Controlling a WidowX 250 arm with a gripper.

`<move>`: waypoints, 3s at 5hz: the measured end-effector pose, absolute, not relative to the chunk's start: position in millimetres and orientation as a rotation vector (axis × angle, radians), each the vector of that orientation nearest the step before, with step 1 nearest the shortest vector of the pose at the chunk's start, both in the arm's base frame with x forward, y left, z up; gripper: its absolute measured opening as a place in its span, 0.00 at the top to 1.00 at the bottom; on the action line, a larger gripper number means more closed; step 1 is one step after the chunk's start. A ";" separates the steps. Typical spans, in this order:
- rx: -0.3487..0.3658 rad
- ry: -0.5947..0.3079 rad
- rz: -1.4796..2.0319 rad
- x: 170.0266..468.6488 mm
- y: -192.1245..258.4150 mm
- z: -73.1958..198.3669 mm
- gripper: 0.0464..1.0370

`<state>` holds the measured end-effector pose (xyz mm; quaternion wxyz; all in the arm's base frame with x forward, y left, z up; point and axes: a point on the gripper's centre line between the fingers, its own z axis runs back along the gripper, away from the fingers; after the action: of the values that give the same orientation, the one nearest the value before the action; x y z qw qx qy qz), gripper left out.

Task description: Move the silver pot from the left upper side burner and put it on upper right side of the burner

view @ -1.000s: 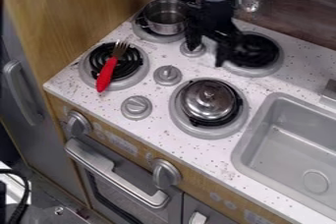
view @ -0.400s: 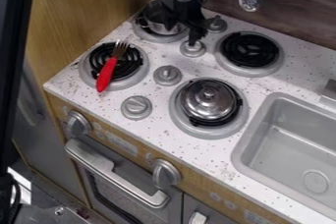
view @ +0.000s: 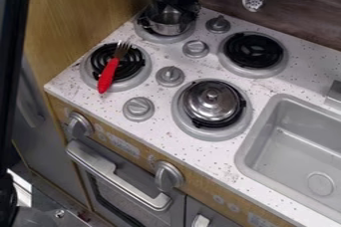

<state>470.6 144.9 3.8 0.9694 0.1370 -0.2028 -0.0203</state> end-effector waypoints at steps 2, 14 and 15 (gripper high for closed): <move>0.239 -0.408 -0.044 497.1 143.1 -22.4 0.04; 0.328 -0.443 -0.081 537.9 155.8 -27.0 0.04; 0.303 -0.388 -0.074 531.2 154.8 -47.0 0.04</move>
<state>531.2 154.8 -47.0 0.9692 0.1499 -0.1921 -0.0366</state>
